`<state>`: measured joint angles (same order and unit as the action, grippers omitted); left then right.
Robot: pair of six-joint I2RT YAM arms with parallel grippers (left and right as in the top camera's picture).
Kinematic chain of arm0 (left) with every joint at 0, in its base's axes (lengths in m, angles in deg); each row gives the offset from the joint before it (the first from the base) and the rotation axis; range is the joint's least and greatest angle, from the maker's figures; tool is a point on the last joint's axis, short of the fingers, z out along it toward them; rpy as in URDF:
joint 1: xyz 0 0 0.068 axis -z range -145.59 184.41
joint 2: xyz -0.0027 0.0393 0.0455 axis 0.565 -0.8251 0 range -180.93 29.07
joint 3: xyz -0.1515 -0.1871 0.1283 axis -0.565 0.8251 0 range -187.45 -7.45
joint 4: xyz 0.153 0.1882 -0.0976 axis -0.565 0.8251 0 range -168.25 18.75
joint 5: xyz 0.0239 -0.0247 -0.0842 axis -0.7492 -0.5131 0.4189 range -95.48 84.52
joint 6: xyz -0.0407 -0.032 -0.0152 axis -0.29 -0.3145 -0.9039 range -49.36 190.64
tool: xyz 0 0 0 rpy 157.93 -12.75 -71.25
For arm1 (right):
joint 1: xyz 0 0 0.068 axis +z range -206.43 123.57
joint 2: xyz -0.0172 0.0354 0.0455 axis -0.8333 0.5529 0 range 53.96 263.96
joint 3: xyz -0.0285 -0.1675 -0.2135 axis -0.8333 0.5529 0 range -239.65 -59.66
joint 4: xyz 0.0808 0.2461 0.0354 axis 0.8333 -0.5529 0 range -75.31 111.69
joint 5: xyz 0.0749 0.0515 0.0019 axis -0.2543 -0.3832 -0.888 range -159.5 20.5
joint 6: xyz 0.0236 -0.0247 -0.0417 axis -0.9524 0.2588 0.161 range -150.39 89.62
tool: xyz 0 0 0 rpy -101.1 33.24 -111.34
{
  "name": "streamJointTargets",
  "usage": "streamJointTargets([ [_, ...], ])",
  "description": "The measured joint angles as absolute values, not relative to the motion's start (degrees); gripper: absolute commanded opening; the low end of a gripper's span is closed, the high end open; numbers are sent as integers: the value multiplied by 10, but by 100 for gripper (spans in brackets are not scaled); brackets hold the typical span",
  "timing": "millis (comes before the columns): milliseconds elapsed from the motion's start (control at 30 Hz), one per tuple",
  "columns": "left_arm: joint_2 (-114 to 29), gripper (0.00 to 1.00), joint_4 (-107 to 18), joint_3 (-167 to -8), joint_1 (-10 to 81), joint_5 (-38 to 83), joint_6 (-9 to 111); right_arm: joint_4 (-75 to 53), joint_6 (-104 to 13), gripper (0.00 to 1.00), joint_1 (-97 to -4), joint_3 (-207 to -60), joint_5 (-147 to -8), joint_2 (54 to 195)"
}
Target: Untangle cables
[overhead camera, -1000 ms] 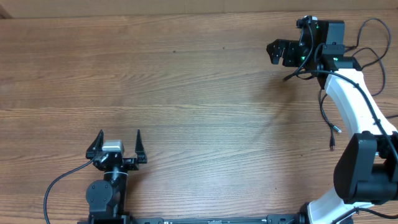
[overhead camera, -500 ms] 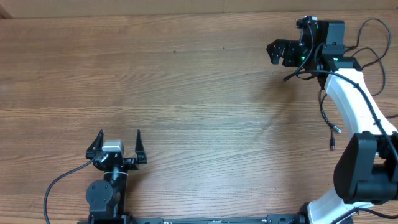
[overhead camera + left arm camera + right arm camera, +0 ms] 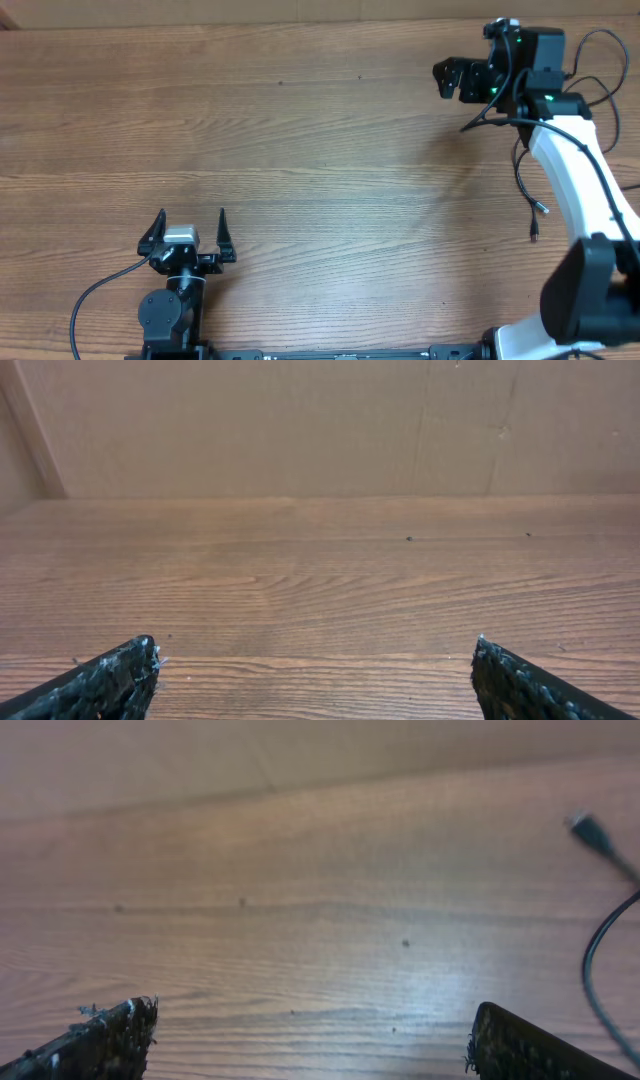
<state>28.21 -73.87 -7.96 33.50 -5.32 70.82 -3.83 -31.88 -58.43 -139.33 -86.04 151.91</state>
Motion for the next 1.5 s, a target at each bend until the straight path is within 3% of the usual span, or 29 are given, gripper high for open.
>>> streamJointTargets([
  [467,282,100,-739,-80,335,-53,708,-47,-319,100,-559,-1372,-827,1445],
  [1000,282,100,-738,-80,335,-53,708,324,-319,100,-542,-890,-776,1163],
  [1500,283,100,-739,-80,335,-53,708,363,-319,100,-542,-692,-776,869],
])
